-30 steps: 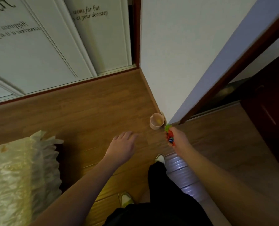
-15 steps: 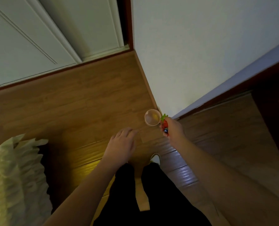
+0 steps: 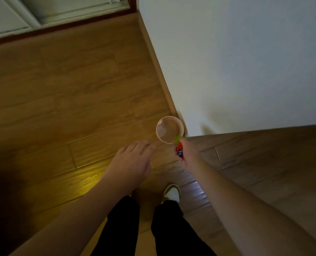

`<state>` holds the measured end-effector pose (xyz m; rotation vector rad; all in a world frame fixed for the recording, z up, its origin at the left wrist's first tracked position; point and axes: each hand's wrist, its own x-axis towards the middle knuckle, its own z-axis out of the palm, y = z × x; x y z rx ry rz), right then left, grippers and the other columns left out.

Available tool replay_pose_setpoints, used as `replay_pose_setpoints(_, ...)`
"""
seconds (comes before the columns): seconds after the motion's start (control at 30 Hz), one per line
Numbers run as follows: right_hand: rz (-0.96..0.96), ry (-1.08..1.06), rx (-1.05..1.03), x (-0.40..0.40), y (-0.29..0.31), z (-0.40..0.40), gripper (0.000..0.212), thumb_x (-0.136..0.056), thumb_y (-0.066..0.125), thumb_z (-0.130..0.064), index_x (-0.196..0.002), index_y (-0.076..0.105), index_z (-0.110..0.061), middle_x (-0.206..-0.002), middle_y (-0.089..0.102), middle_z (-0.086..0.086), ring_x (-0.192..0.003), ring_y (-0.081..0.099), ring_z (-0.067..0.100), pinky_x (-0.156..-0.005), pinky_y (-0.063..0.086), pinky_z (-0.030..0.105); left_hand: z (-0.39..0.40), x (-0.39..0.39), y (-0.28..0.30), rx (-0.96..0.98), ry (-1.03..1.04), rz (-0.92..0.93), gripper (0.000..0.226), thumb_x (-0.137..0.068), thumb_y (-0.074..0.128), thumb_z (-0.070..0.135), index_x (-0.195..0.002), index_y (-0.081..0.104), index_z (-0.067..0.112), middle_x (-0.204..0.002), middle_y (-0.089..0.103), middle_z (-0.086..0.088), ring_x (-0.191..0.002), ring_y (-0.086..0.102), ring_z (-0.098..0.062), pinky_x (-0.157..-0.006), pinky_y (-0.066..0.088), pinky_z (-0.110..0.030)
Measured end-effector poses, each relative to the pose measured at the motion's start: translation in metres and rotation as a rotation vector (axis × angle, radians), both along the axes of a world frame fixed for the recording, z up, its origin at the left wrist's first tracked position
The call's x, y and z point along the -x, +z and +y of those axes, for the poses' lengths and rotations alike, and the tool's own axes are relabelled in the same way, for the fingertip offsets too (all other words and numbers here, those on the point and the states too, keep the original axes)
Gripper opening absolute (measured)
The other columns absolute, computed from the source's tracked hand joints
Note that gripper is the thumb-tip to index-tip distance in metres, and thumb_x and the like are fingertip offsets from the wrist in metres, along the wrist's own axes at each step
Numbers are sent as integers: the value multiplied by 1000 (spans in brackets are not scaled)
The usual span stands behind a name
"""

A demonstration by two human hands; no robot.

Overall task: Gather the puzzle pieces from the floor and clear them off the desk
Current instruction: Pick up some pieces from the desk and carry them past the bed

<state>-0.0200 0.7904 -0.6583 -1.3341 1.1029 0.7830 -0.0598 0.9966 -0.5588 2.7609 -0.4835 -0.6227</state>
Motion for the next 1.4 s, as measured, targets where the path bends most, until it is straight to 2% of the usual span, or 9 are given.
replay_pose_setpoints(0.27,132,-232,-54,-48,-123,1,28,-94,58,-40,-109,56,-16,-96,65,2,-70,61,8,-43,42,17,2,-2,-104,47,31,39,42,-85,35,34,-114,63,23,-113,66,-1,-99,66,-22,-80,53,-38)
replay_pose_setpoints(0.4,156,-273,-39,-67,-157,7,49,-90,59,-49,-124,46,-16,-114,54,7,-90,59,18,-69,57,26,13,3,-130,45,-12,60,37,-84,39,34,-114,58,27,-112,65,2,-101,65,-20,-83,53,-35)
replay_pose_setpoints(0.6,156,-471,-114,-75,-165,11,59,-96,50,-44,-148,24,-29,-143,38,10,-122,47,34,-95,50,47,25,3,-137,4,13,96,38,-84,38,34,-115,60,27,-114,64,2,-98,67,-19,-79,54,-32)
replay_pose_setpoints(0.7,139,-382,-115,-67,-143,10,61,-98,51,-36,-150,23,-23,-144,40,11,-122,48,30,-87,50,40,26,0,-124,3,10,67,38,-84,38,33,-114,60,25,-112,64,1,-98,67,-20,-78,54,-33)
replay_pose_setpoints(0.83,77,-324,-135,-43,-108,4,55,-98,53,-31,-146,34,-14,-128,51,10,-101,56,20,-85,52,33,19,-6,-95,11,38,75,32,-86,52,27,-117,60,22,-116,63,-2,-101,65,-25,-81,54,-39)
replay_pose_setpoints(0.97,27,-293,-175,-20,-44,-6,45,-98,53,-29,-139,41,-14,-120,60,7,-104,59,21,-76,51,31,10,-10,-46,-12,19,94,36,-89,50,30,-123,60,22,-122,62,-1,-106,63,-24,-82,53,-40)
replay_pose_setpoints(1.27,-25,-246,-201,31,160,-23,24,-98,53,-25,-115,60,-9,-110,69,12,-103,65,26,-86,53,37,10,-10,116,-131,-151,354,66,-92,35,64,-150,19,35,-155,26,5,-140,29,-19,-111,32,-42)
replay_pose_setpoints(1.33,-51,-68,-133,48,210,-25,26,-98,52,-27,-116,60,-11,-109,69,9,-104,65,27,-93,52,39,13,-3,159,-117,-180,348,65,-93,34,62,-150,21,34,-154,28,4,-139,30,-18,-110,34,-41)
replay_pose_setpoints(1.4,-146,337,-7,65,254,-26,34,-96,51,-34,-126,55,-18,-121,62,2,-114,59,23,-100,47,43,12,5,194,-101,-216,324,61,-94,35,60,-148,25,32,-152,31,5,-138,32,-18,-109,35,-38)
